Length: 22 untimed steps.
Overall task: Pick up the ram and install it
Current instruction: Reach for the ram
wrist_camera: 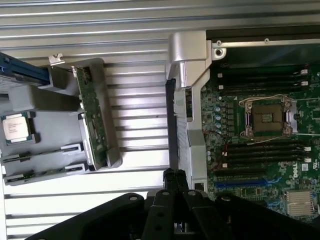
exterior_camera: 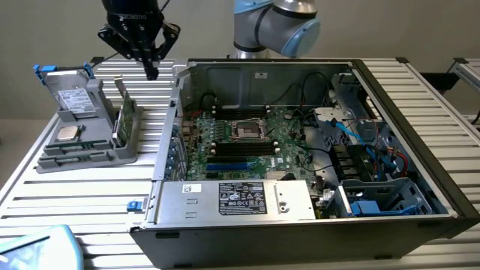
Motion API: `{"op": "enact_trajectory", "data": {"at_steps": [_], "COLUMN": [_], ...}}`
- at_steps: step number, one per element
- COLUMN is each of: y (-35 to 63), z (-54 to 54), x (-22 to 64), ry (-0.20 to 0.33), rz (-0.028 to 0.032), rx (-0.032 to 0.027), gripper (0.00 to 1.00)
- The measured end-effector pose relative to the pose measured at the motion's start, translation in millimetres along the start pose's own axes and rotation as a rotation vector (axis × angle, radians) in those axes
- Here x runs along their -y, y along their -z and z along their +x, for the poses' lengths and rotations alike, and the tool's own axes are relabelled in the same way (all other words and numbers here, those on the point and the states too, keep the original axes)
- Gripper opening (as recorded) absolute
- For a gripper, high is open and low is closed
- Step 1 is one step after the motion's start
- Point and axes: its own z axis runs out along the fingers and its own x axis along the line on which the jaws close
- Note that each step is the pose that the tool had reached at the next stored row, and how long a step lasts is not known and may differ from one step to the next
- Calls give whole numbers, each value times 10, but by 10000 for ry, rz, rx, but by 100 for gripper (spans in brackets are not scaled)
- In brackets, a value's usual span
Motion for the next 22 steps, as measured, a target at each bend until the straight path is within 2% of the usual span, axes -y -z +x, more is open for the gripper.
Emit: {"op": "enact_trajectory", "data": {"at_steps": [8,12,15,18,20,22], "y": [-22,-36,-44,-48,-49,-49], "z": [362,545,678,785,840,889], "x": [0,7,14,21,24,27], "ry": [-2,-2,-3,-7,-11,-14], "rz": [-25,-63,-101,-129,-136,-133], "rx": [-12,-20,-47,-137,-244,-388], "gripper": [11,11,11,11,11,11]}}
